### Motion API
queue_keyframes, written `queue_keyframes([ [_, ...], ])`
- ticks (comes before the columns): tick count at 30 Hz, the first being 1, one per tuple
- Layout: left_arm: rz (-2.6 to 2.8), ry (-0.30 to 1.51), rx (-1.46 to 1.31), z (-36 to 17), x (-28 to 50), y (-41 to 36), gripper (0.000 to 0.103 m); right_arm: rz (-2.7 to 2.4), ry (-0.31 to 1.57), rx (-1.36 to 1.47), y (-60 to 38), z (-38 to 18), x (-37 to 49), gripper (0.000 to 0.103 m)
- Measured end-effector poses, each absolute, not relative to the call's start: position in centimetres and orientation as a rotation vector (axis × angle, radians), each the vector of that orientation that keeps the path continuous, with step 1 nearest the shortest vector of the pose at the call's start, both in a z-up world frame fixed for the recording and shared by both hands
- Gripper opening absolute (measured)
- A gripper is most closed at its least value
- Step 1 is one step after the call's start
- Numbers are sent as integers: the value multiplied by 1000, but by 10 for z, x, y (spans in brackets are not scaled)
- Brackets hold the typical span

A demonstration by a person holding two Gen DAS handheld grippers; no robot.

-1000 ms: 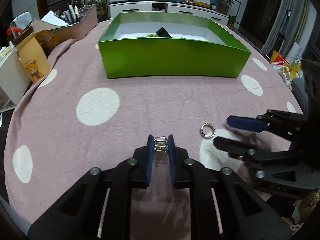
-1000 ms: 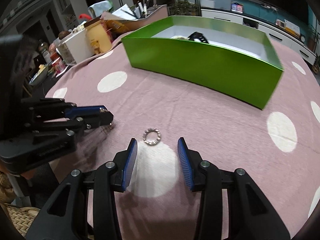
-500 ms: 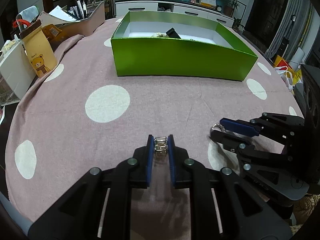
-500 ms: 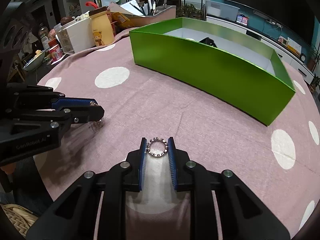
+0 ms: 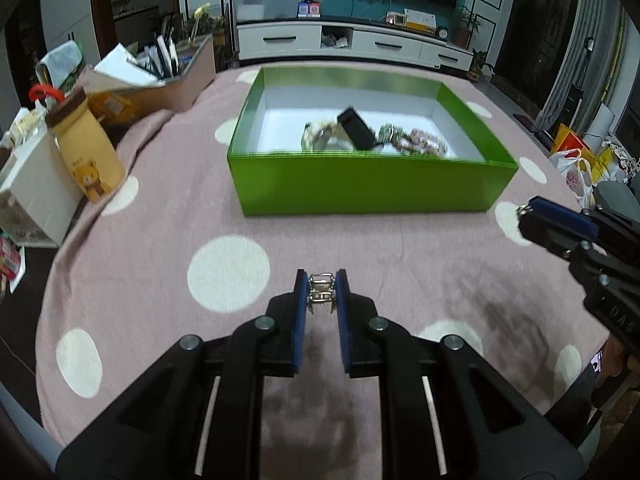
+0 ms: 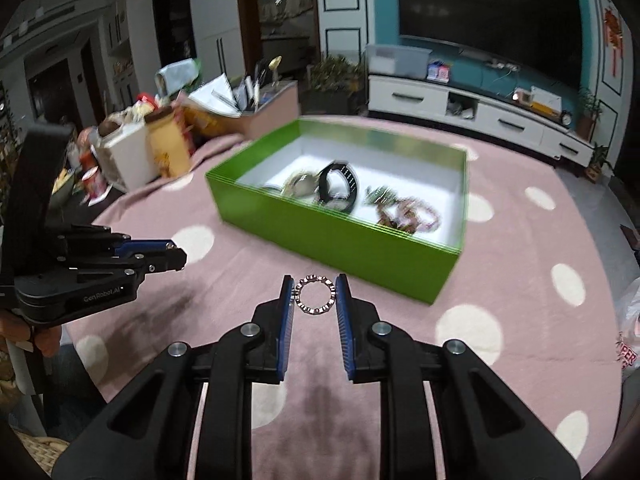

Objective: Organize jewelry
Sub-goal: 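Carry the gold charm with the left tool while the right tool carries the silver ring into the box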

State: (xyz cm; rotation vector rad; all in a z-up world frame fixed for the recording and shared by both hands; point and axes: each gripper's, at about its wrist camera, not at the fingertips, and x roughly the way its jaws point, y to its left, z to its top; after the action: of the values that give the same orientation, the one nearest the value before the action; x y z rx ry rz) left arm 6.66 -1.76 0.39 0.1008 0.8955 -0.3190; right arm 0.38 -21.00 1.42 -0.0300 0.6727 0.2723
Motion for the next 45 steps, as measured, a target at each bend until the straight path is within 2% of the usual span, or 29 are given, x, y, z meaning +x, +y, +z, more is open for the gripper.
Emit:
queue_keyframes([
  [12, -344, 803, 146, 43, 91, -43, 14, 233, 579, -27, -229, 52, 22, 21],
  [22, -359, 775, 165, 56, 127, -63, 14, 215, 567, -8, -241, 59, 54, 21],
  [34, -331, 862, 121, 45, 210, -72, 14, 207, 683, 102, -258, 41, 135, 21],
  [45, -266, 956, 111, 15, 269, -74, 14, 154, 824, 141, -263, 2, 205, 21],
])
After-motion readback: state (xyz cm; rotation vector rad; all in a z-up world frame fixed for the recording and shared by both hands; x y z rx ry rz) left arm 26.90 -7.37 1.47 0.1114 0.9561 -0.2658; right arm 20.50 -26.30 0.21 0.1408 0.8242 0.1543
